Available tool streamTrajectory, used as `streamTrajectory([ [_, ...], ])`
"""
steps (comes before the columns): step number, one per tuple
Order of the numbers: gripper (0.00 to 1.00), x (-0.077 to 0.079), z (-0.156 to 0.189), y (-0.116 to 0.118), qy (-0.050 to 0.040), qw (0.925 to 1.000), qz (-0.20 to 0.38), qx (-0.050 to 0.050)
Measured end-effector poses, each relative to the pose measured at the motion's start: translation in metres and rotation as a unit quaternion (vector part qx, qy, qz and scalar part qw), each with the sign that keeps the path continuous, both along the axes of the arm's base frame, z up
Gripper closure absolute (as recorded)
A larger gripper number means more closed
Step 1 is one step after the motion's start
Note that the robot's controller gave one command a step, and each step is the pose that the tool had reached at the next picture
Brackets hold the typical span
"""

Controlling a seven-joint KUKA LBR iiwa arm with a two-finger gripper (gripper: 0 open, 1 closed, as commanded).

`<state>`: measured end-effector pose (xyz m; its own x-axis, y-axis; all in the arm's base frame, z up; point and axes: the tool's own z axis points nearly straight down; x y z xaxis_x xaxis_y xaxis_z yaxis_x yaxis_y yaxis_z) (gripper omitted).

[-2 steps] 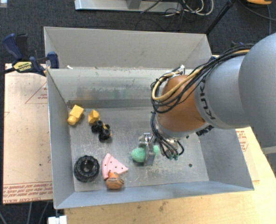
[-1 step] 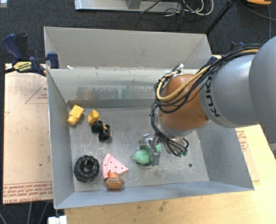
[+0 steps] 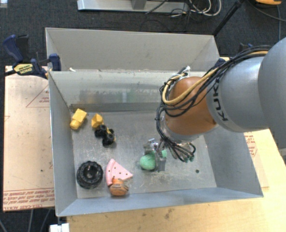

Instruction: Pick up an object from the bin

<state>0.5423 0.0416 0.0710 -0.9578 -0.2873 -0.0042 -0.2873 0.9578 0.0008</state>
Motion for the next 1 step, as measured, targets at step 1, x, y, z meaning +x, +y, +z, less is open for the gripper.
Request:
streamTrajectory([
  [1, 1.0, -0.0139, 0.173, -0.0336, -0.0031, 0.9993, 0.037, -0.001],
])
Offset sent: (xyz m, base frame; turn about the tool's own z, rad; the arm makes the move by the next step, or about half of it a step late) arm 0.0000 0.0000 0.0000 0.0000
